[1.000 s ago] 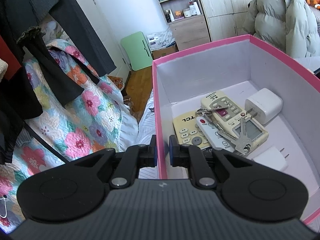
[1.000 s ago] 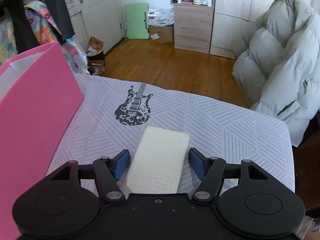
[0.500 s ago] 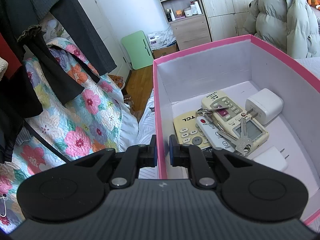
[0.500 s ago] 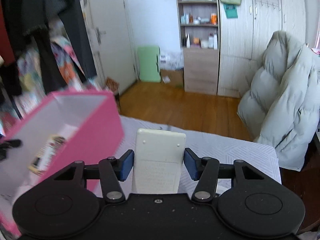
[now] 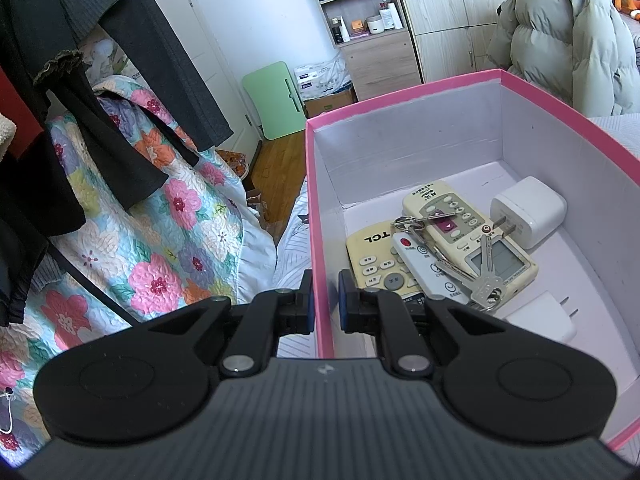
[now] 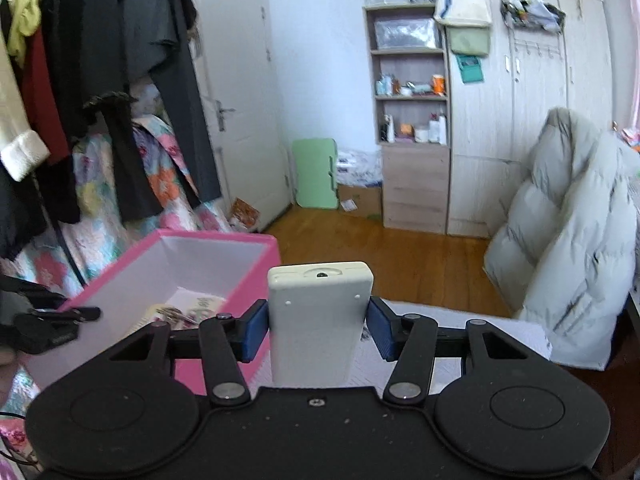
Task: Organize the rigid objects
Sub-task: 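Carry the cream block into the pink box and lay it down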
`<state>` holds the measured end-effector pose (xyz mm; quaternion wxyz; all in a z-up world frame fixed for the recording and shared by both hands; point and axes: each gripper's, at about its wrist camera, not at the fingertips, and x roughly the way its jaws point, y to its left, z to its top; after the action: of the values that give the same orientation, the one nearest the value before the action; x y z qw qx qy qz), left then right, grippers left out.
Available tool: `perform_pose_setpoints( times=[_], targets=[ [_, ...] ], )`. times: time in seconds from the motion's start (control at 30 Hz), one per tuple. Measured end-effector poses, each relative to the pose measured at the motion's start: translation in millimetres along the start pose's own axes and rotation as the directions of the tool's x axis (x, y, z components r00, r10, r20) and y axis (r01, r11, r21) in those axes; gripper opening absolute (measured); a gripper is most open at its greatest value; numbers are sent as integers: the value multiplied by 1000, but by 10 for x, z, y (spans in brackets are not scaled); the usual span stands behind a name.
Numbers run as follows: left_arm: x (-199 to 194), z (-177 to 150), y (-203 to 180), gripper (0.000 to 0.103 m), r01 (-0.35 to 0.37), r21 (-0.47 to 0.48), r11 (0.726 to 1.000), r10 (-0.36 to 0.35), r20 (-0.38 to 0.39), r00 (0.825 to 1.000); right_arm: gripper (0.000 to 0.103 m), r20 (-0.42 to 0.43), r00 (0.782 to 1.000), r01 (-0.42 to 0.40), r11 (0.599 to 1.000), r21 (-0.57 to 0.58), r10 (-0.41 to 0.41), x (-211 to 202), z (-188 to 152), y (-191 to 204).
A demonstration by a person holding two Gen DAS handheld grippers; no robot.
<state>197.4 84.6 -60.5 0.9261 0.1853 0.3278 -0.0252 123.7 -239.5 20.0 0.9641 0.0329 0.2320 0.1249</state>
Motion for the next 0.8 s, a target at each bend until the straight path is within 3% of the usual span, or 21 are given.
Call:
perform_pose_setpoints(
  times=[0.17,0.33,0.47,0.67,0.73,0.8],
  targets=[
    [-4,-3,-3,10,1,-4,1000,-1,1,1000,58,79,994,-74,996,-54,78,-150,286,273],
    [7,21,20,10,2,-17,1000,-2,-4,1000,59,104,962,-253,967,4,252,73,497,526],
    [21,23,37,10,7,-15,1000,-7,-16,1000,59,41,935,-354,933,66,352,608,495,790],
    [27,27,55,10,10,-18,1000,-10,-13,1000,59,-112,911,-390,917,83,397,1401,391,1091],
    [25,23,63,10,13,-20,1000,-13,-9,1000,58,-185,912,-358,931,78,366,1507,314,1123],
    [24,20,79,10,18,-29,999,-18,-2,1000,58,-186,924,-325,942,78,334,1448,262,1100]
  ],
)
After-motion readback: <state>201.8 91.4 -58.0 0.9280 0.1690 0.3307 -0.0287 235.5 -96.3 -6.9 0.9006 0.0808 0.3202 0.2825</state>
